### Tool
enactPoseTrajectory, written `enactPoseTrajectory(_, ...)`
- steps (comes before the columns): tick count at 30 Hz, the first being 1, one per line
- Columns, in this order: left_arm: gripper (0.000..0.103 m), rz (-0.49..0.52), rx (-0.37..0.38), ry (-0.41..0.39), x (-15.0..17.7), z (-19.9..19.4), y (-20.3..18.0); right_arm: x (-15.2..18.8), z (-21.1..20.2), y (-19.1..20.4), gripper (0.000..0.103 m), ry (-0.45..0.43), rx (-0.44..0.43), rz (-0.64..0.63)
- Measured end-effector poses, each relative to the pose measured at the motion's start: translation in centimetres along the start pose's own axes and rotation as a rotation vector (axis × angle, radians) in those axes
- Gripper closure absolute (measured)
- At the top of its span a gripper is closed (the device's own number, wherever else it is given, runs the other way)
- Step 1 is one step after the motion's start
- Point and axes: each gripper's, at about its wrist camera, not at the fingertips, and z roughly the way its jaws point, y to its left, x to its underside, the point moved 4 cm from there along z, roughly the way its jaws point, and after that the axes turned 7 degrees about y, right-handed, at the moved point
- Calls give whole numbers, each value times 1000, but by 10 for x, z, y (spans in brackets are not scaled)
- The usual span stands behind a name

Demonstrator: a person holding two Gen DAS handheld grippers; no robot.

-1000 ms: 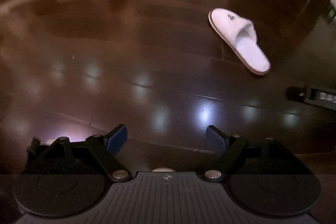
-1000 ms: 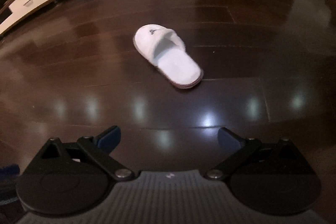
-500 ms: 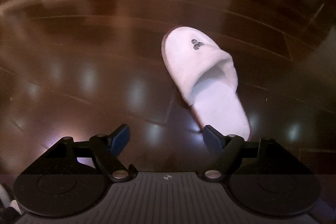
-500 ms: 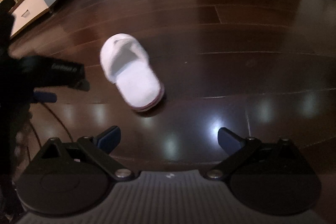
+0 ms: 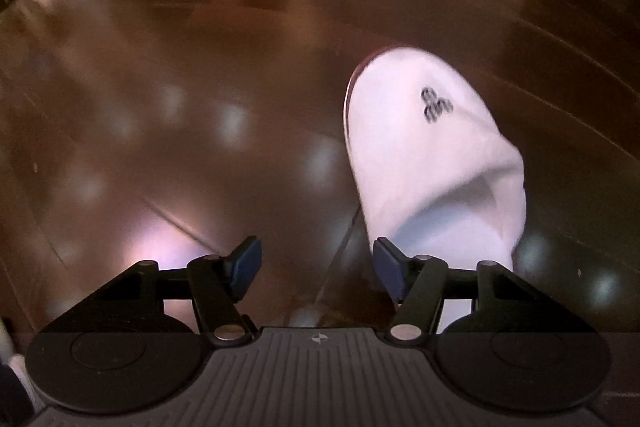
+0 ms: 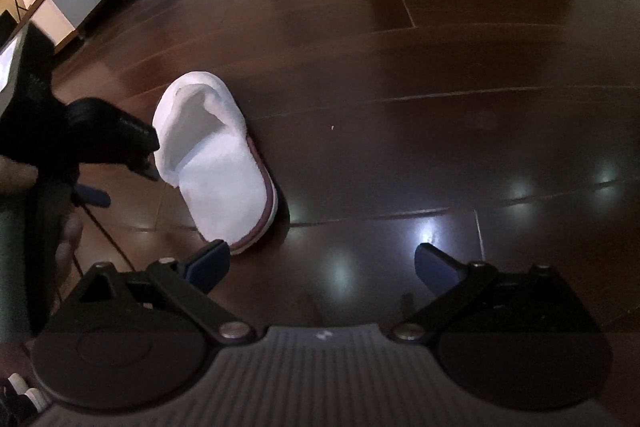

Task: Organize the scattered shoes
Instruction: 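Grasp a white slipper by its toe with the left tool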

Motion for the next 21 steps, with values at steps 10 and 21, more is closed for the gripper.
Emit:
enactPoseTrajectory(10,35,-91,74,66,2,18,-7,2,-9,-15,3,1,-55,47)
enactPoseTrajectory(21,83,-115,162,159,1,24,1,6,-14,-26,3,20,-47,44)
